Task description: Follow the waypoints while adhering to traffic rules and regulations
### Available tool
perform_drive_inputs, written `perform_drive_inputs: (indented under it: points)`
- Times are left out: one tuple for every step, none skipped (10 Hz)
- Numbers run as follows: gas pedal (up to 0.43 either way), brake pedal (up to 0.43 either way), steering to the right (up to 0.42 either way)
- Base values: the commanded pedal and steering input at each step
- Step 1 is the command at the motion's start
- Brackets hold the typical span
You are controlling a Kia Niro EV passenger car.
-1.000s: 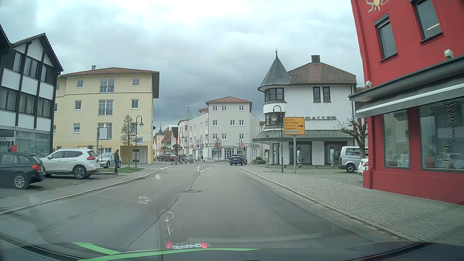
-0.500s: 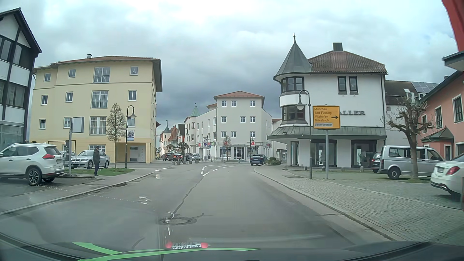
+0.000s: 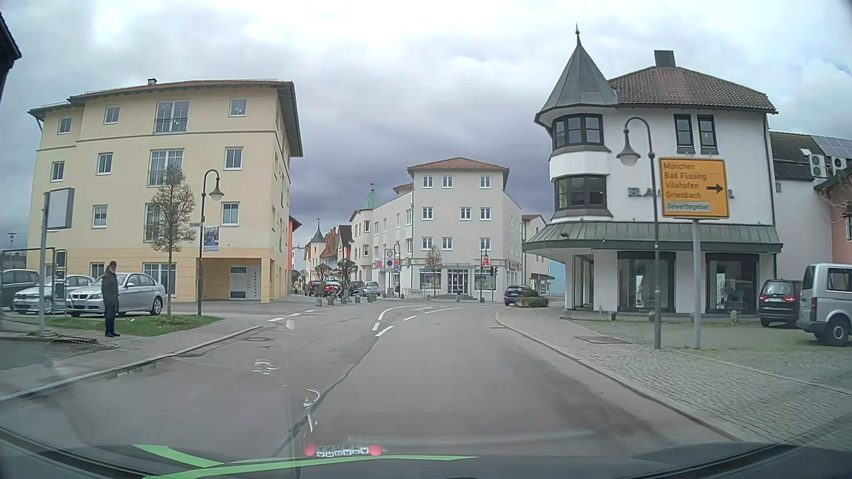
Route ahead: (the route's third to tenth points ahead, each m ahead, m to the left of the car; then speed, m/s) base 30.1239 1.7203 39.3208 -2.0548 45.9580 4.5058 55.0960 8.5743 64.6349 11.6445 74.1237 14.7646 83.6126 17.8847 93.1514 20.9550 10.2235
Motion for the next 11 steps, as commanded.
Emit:
perform_drive_inputs:
  points:
    - [0.000,0.000,-0.022]
    - [0.000,0.000,-0.020]
    - [0.000,0.006,-0.020]
    - [0.000,0.030,-0.020]
    - [0.000,0.049,-0.020]
    - [0.000,0.067,-0.018]
    - [0.000,0.085,-0.018]
    - [0.000,0.091,-0.017]
    - [0.000,0.091,-0.016]
    - [0.000,0.091,-0.010]
    - [0.000,0.098,-0.004]
